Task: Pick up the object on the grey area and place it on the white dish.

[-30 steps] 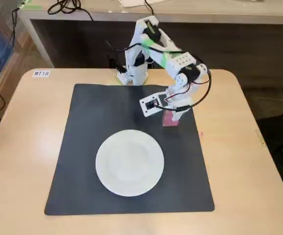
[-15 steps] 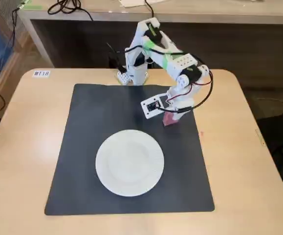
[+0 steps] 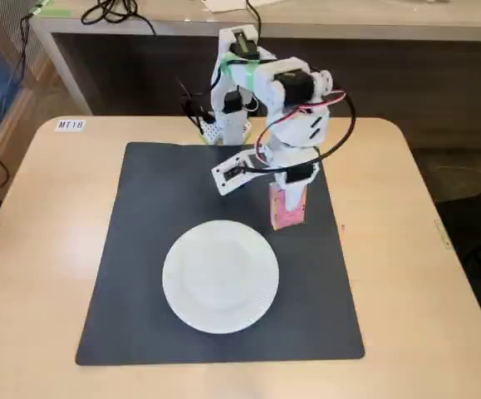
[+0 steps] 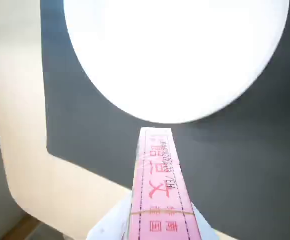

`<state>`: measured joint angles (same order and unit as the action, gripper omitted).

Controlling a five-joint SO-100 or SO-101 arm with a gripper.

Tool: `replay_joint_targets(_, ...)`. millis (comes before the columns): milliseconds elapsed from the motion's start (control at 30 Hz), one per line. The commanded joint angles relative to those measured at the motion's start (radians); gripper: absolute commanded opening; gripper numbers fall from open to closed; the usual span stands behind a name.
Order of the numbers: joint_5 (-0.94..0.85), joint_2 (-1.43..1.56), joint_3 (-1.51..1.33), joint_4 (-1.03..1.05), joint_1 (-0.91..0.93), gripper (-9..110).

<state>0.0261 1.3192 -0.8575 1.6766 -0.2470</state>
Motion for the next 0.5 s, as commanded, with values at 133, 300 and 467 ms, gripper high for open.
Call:
replay_joint_targets(133, -0.114, -0.075, 0.124, -0.011, 0.17, 0)
replay_joint_targets(300, -0.179, -0.166, 0.19, -0.009, 0.219, 0)
replay_joint_targets(467, -0.222, -0.273, 0.318, 0.006, 0.236, 0)
